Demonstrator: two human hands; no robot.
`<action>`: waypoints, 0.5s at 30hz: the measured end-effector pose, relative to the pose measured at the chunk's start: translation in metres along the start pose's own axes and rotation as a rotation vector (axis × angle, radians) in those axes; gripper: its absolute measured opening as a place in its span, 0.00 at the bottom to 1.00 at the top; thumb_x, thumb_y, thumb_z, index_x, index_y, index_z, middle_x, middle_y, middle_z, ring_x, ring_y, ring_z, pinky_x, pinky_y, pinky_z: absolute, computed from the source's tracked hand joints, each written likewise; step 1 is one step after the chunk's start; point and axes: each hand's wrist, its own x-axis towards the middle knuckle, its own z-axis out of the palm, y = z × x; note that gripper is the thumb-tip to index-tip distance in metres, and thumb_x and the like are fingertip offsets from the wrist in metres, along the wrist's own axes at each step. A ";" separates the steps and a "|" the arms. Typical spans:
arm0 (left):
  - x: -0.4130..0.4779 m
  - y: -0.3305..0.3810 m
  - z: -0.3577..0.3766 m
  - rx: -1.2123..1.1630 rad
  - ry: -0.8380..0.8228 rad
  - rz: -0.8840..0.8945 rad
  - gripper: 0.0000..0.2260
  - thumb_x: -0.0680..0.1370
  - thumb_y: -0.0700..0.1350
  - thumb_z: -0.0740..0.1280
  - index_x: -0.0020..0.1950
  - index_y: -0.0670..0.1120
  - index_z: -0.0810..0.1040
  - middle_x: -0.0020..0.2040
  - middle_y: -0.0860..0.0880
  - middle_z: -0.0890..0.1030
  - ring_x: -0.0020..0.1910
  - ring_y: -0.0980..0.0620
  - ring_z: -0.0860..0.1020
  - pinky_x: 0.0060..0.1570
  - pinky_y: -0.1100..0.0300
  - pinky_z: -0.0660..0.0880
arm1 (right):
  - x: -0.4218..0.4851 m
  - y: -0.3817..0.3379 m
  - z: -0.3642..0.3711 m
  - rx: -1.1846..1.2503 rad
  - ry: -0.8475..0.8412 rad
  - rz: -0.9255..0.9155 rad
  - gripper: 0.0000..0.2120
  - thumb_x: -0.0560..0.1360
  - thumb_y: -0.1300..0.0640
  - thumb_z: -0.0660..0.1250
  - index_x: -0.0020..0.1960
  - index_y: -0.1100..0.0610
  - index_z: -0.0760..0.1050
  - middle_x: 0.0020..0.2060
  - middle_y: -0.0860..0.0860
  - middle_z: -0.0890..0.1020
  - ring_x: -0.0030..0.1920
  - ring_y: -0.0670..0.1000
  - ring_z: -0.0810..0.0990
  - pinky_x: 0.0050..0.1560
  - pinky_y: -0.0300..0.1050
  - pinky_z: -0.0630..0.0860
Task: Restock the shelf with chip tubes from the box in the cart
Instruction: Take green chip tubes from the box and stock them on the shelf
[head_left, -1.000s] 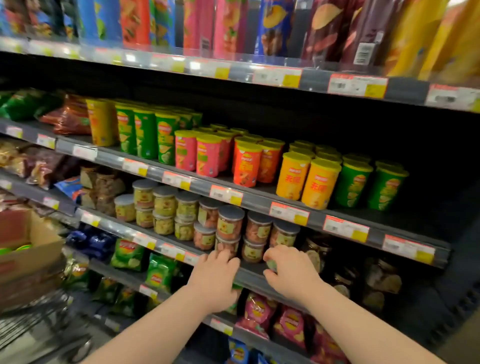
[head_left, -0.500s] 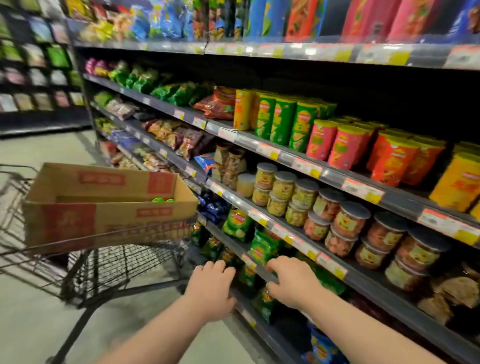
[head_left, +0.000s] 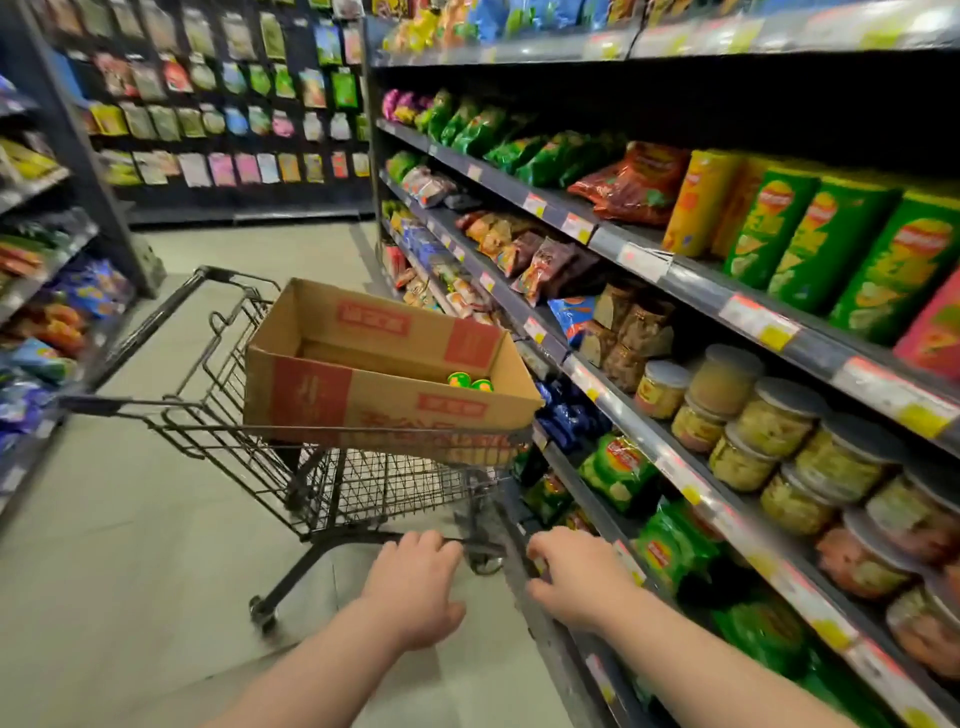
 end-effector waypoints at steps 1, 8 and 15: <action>0.009 -0.004 -0.001 0.004 -0.013 -0.019 0.25 0.75 0.58 0.60 0.69 0.50 0.64 0.66 0.47 0.68 0.66 0.45 0.66 0.64 0.50 0.66 | 0.012 0.003 -0.001 0.011 -0.012 -0.017 0.17 0.75 0.49 0.60 0.63 0.49 0.71 0.59 0.51 0.76 0.60 0.56 0.74 0.58 0.50 0.70; 0.085 -0.009 -0.024 -0.004 -0.051 -0.089 0.25 0.75 0.57 0.60 0.69 0.49 0.64 0.66 0.48 0.68 0.66 0.46 0.67 0.65 0.51 0.66 | 0.093 0.046 -0.024 0.070 -0.046 -0.041 0.15 0.74 0.48 0.61 0.60 0.49 0.73 0.56 0.51 0.77 0.58 0.56 0.75 0.57 0.50 0.71; 0.141 -0.008 -0.036 -0.029 -0.036 -0.136 0.26 0.75 0.58 0.60 0.71 0.49 0.64 0.67 0.48 0.68 0.67 0.46 0.66 0.65 0.52 0.66 | 0.154 0.076 -0.035 0.085 -0.090 -0.070 0.17 0.75 0.47 0.62 0.62 0.49 0.72 0.58 0.51 0.76 0.59 0.56 0.75 0.60 0.50 0.70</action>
